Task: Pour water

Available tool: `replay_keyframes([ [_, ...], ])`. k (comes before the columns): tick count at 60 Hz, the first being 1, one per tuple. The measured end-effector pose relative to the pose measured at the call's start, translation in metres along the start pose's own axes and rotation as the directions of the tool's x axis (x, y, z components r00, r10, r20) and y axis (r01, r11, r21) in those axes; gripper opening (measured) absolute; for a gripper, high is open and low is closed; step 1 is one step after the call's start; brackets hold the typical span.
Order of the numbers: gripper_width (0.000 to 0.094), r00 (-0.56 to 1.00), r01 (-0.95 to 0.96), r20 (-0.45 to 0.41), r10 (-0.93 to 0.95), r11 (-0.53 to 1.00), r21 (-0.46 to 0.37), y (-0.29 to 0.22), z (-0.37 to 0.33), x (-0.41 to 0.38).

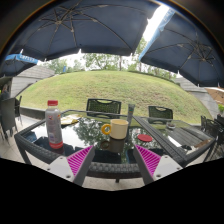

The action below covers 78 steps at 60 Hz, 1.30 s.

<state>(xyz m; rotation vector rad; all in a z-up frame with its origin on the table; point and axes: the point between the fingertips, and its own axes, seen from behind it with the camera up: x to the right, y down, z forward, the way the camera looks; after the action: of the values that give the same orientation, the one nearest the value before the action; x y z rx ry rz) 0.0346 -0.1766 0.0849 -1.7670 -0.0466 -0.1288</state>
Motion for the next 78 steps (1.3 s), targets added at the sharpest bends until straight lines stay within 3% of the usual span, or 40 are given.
replay_keyframes([
  [15,0.0837,0.997,-0.011,0.081,0.010,1.000,0.016,-0.003,0.004,-0.028],
  [40,0.0832,0.927,-0.063,0.371,0.060,0.998,-0.004,-0.013,0.009,-0.167],
  [59,0.0835,0.912,-0.048,0.409,0.027,0.998,0.041,-0.029,0.037,-0.224],
  [69,0.0832,0.953,-0.028,0.304,0.001,0.996,0.082,-0.049,0.085,-0.222],
  [75,0.0831,0.957,-0.050,0.288,0.027,0.996,0.073,-0.057,0.115,-0.227],
  [78,0.0739,0.959,-0.061,0.281,0.037,0.995,0.078,-0.062,0.125,-0.228],
])
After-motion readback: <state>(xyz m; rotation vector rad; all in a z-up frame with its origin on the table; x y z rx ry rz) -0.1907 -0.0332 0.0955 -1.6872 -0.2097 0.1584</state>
